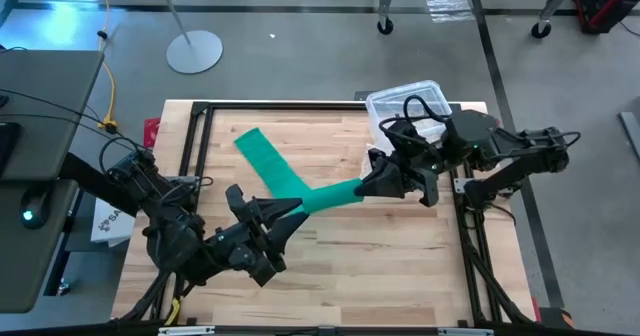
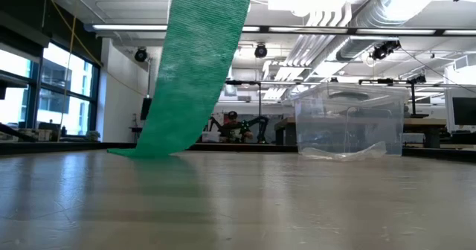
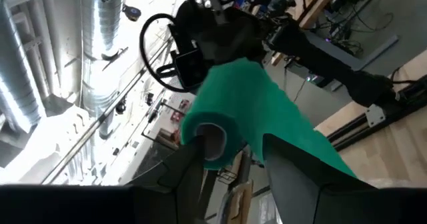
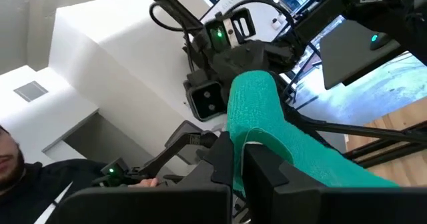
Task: Roll bandage
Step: Roll the green bandage
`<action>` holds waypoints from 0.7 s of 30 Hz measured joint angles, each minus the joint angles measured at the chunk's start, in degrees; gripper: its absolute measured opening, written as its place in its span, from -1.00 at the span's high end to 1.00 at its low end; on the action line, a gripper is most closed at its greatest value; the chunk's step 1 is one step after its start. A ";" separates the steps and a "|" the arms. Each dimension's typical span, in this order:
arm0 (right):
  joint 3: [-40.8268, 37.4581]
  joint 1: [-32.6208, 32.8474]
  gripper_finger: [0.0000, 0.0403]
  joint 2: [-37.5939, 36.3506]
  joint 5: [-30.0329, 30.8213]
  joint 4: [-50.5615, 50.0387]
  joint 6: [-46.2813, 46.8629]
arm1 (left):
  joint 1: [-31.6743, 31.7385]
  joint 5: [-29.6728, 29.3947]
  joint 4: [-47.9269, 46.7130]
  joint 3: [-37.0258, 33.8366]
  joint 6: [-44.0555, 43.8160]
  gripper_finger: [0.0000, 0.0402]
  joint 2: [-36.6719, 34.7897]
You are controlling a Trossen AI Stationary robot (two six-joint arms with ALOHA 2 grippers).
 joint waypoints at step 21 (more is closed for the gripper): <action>-0.02 0.00 0.98 -0.04 -0.02 0.21 -0.02 | 0.16 1.44 -3.74 -0.02 -7.08 0.41 -0.17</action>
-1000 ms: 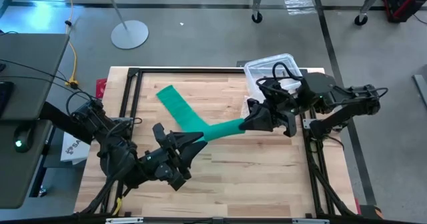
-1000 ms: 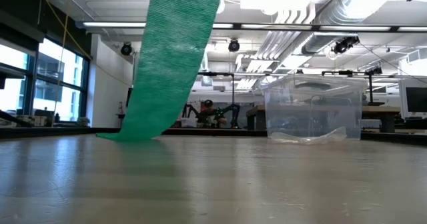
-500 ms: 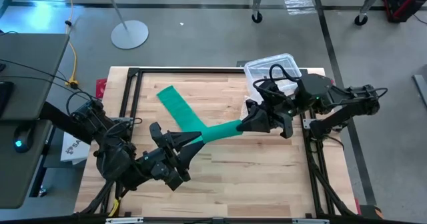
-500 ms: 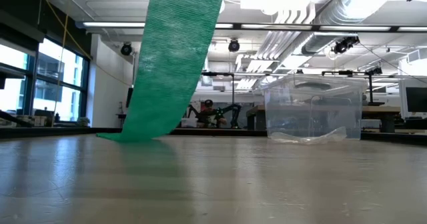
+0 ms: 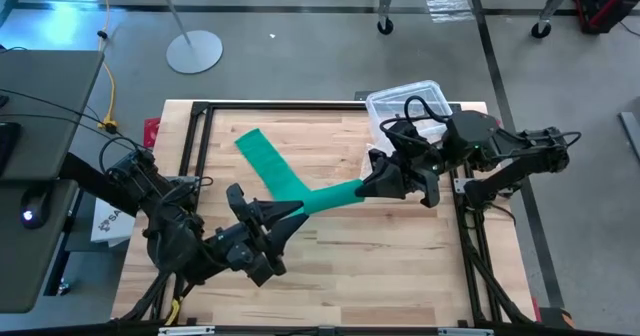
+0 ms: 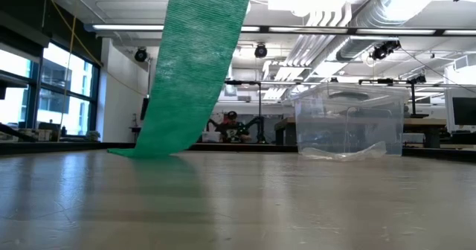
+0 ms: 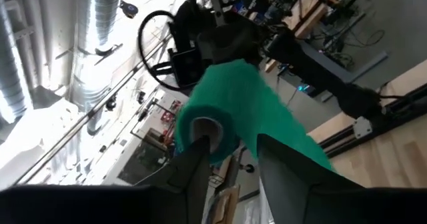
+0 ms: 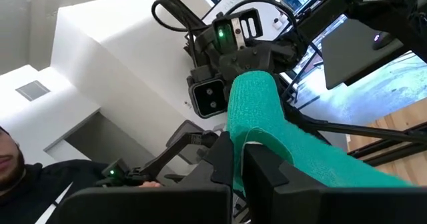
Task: Roll bandage
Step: Roll the green bandage
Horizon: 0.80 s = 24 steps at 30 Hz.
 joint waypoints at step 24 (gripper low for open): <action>0.00 0.02 0.98 -0.09 2.31 -1.00 -1.09 | 2.62 2.78 1.20 0.00 -18.74 0.44 -0.22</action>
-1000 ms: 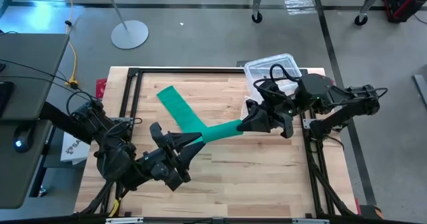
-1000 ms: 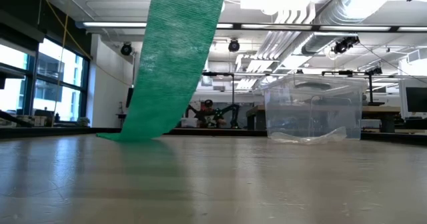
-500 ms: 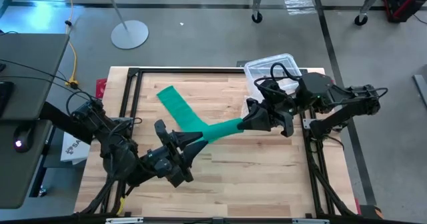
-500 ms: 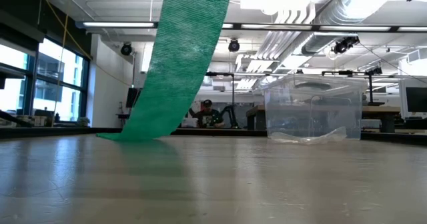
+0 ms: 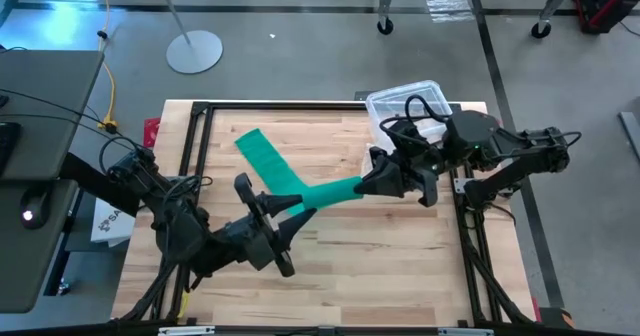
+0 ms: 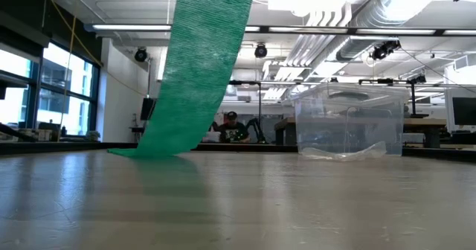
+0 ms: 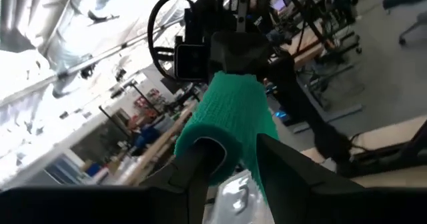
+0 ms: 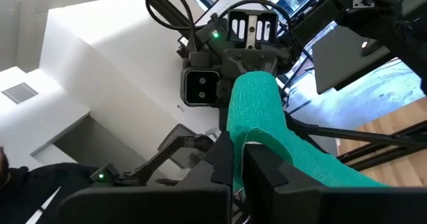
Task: Roll bandage
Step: Roll the green bandage
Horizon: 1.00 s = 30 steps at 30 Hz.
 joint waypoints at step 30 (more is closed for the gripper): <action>-0.02 1.95 0.01 0.07 10.94 -5.47 -38.58 | -0.51 4.46 -9.32 0.00 -66.33 0.97 -10.05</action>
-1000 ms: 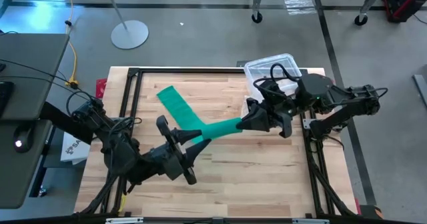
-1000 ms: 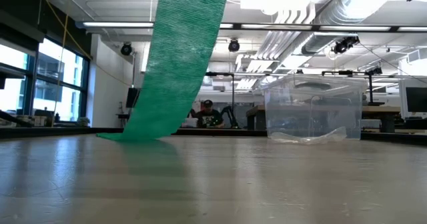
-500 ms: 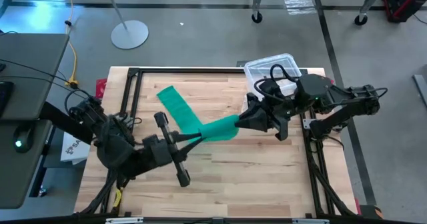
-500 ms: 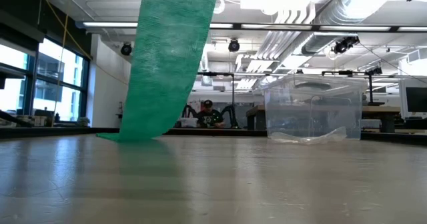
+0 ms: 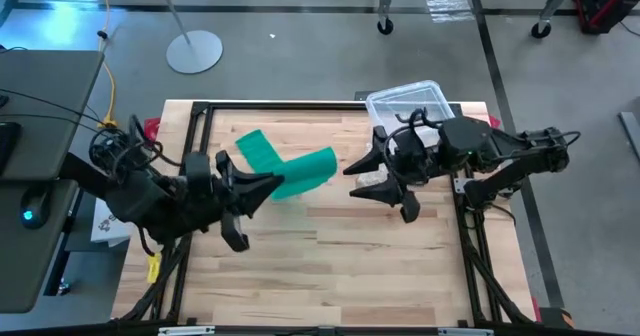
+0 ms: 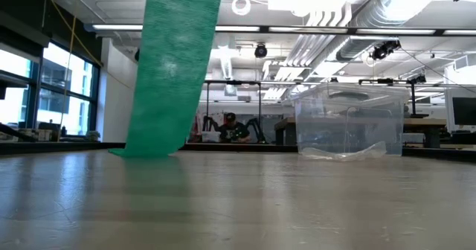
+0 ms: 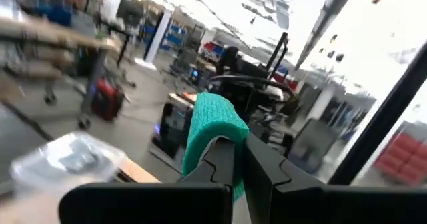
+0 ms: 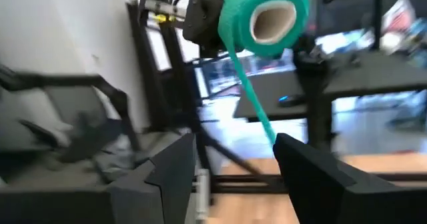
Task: Roll bandage
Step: Roll the green bandage
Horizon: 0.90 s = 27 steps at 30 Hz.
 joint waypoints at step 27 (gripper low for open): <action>7.52 9.48 0.01 4.38 19.97 -6.45 -16.72 | 5.30 13.02 -6.27 -2.45 -30.53 0.97 -0.73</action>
